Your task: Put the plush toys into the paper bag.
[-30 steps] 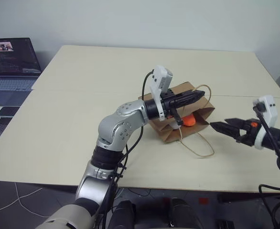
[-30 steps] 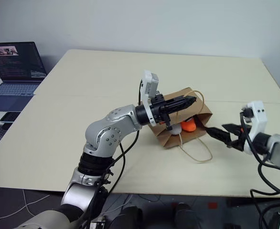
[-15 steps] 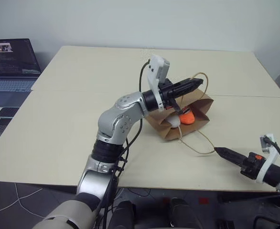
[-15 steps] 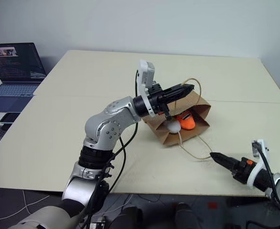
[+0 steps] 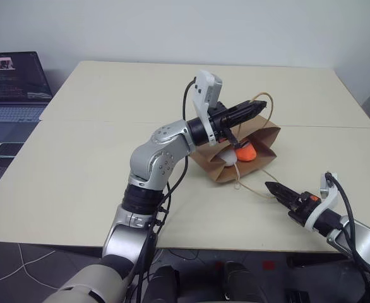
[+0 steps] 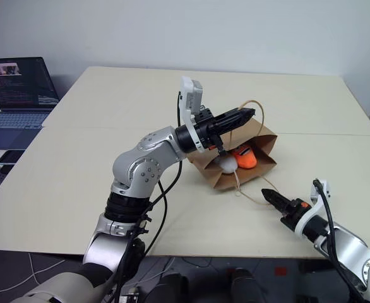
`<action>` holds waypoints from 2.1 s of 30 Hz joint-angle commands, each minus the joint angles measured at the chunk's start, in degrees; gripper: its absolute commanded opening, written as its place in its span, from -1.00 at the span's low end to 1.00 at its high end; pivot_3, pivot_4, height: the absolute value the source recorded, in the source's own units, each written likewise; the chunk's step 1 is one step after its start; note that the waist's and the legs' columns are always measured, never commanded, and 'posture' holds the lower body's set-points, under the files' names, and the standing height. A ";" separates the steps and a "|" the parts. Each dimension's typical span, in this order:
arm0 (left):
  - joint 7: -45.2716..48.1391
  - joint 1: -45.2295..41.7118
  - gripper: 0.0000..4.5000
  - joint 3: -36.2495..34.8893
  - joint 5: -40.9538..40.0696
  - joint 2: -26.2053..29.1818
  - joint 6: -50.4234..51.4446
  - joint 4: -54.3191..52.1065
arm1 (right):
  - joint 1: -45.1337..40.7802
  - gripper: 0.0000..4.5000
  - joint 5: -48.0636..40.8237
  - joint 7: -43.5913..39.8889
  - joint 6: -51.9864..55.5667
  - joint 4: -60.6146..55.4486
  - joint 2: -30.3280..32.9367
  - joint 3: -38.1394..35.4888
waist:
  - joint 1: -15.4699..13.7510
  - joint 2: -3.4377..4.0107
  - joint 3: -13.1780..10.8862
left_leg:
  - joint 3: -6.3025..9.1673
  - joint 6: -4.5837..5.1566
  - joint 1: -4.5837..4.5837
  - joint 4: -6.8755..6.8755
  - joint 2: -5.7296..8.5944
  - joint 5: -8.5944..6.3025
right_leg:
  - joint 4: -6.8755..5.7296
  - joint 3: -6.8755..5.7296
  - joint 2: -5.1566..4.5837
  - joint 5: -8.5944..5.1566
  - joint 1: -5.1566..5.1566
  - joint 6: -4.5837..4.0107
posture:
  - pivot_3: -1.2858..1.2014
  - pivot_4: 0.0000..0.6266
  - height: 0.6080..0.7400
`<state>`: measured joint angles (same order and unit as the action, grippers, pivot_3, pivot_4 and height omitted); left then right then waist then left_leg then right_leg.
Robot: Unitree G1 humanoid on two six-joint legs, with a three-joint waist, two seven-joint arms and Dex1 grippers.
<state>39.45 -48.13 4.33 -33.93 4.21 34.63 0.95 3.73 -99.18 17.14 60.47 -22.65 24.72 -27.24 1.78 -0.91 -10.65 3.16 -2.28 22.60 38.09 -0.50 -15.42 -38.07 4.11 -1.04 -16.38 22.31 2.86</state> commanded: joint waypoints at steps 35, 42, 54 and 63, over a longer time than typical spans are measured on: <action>23.96 -25.37 -1.00 -0.80 9.91 16.06 -10.04 31.17 | -41.01 -0.99 -13.82 16.39 -21.21 1.58 8.44 11.43 | -0.10 -0.01 -0.01 | -0.03 0.01 0.67 0.02 -0.02 0.01 | -0.18 -0.05 -0.04 0.02 0.82 -0.04 | 0.03 -0.52 1.00; 24.57 -27.19 -1.00 -0.84 12.30 13.03 -11.65 37.26 | -39.49 -0.99 -13.82 18.85 -21.60 2.19 7.48 12.74 | 0.01 -0.02 -0.02 | 0.06 0.02 0.81 0.11 0.00 0.01 | -0.90 -0.08 -0.04 0.02 1.22 -0.05 | 0.03 -0.52 1.00; 25.45 -28.61 -0.71 -1.22 14.99 11.15 -14.51 41.54 | -39.79 -0.45 -7.61 17.33 -21.69 4.30 8.79 14.21 | 0.06 -0.02 -0.02 | 0.02 0.02 0.82 0.14 0.02 0.02 | -0.89 -0.05 -0.04 0.02 1.22 -0.05 | 0.03 -0.52 1.00; 25.11 -26.32 0.48 -3.23 14.04 13.51 -13.01 36.39 | -39.90 0.99 -0.09 7.42 -16.34 5.29 15.55 13.97 | 0.06 -0.02 -0.02 | 0.02 0.03 0.82 0.14 0.02 0.02 | -0.89 -0.06 -0.04 0.02 1.23 -0.05 | 0.03 -0.52 1.00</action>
<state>64.50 -74.50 2.88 -18.96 16.78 21.32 40.47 -35.15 -100.30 27.40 43.20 -16.00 39.09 -12.17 1.85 -0.93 -10.67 3.18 -2.25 23.42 38.23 -0.49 -15.40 -38.96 4.05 -1.08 -16.36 23.54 2.81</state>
